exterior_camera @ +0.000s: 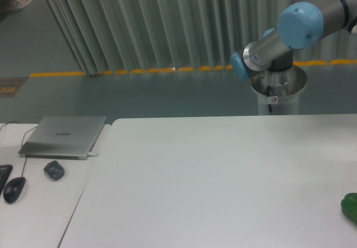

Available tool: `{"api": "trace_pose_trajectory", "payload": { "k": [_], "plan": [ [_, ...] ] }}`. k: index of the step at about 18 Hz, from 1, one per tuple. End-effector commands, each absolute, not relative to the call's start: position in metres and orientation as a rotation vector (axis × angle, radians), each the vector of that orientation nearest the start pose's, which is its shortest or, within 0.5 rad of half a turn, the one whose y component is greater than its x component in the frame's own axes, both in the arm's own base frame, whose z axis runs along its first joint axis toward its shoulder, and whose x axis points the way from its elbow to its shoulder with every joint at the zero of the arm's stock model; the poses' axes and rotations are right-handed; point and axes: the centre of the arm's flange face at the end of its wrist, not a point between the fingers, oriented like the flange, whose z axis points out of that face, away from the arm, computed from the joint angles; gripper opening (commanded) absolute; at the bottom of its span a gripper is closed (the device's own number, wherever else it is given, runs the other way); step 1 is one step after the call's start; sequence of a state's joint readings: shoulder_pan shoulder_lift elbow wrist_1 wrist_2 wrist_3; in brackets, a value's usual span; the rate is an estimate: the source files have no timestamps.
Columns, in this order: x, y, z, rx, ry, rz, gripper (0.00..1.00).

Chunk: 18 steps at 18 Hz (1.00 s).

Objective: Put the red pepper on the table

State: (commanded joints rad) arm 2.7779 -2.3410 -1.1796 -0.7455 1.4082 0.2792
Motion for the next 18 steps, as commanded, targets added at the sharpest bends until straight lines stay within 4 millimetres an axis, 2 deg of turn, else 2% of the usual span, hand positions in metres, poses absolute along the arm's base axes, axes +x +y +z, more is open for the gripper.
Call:
{"api": "trace_pose_trajectory", "payload": {
  "k": [2, 3, 7, 11, 16, 17, 18],
  "plan": [
    [-0.681, 0.418, 0.293, -2.418, -1.151, 0.249, 0.56],
    [-0.674, 0.411, 0.304, -2.410, -1.133, 0.225, 0.56],
    [-0.649, 0.404, 0.335, -2.399, -1.107, 0.218, 0.56],
    [-0.612, 0.396, 0.346, -2.415, -1.106, 0.193, 0.56],
    [-0.569, 0.412, 0.373, -2.448, -1.057, 0.156, 0.56],
    [-0.554, 0.419, 0.382, -2.474, -1.034, 0.135, 0.56],
    [-0.545, 0.427, 0.383, -2.492, -1.013, 0.120, 0.56]
  ]
}}
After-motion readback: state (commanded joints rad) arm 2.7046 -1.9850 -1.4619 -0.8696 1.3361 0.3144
